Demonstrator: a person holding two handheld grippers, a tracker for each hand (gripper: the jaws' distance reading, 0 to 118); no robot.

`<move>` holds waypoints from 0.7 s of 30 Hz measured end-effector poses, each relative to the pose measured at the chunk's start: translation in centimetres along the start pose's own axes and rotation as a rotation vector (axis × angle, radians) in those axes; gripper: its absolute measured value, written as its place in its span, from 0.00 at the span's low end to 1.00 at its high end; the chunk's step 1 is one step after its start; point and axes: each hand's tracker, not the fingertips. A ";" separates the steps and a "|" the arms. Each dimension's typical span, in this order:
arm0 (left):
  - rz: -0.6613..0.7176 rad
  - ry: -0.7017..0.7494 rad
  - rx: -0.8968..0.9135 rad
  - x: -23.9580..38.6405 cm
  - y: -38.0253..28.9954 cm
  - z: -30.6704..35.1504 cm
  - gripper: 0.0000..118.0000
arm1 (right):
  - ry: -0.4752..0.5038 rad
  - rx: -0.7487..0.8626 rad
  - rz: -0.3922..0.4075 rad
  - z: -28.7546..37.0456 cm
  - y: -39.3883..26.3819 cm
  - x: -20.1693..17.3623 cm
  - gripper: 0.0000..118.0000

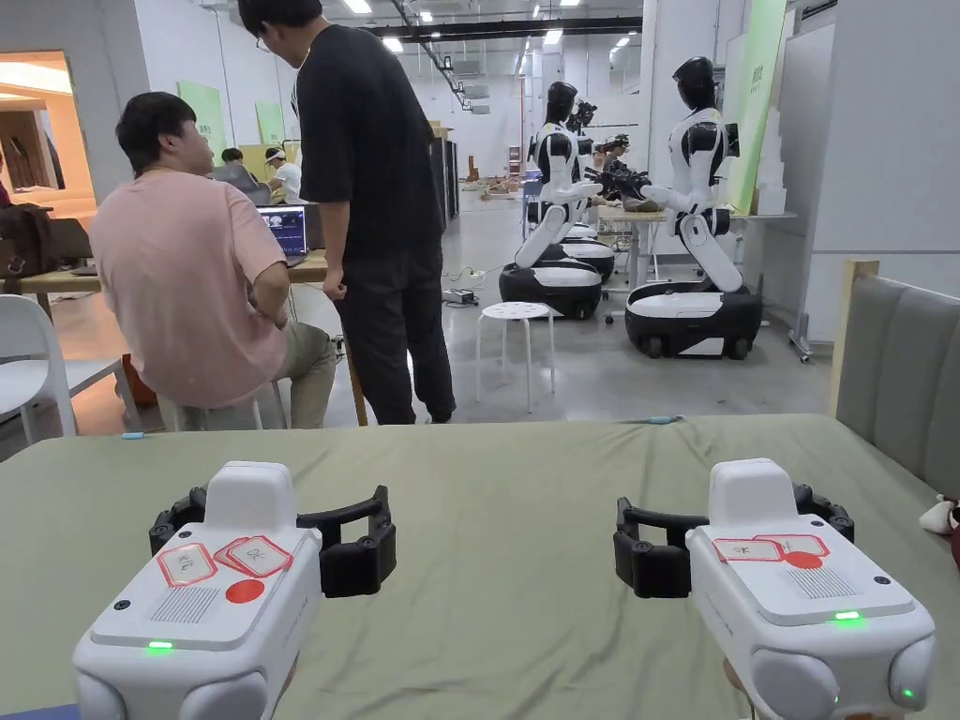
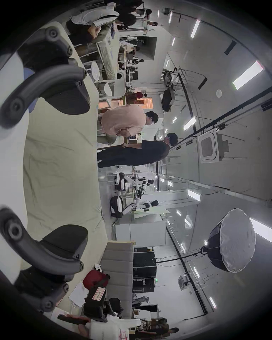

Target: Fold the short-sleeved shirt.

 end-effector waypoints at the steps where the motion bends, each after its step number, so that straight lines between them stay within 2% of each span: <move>1: -0.001 0.002 0.001 0.0 0.0 0.0 1.00 | 0.001 0.000 0.002 0.0 0.0 0.0 1.00; 17: 0.003 0.000 -0.006 -0.1 -0.2 0.2 1.00 | 0.032 -0.036 -0.008 -0.5 0.2 0.1 1.00; 21: 0.002 0.001 -0.003 -0.1 -0.1 0.3 1.00 | -0.109 -0.089 -0.027 -1.2 0.2 -0.5 1.00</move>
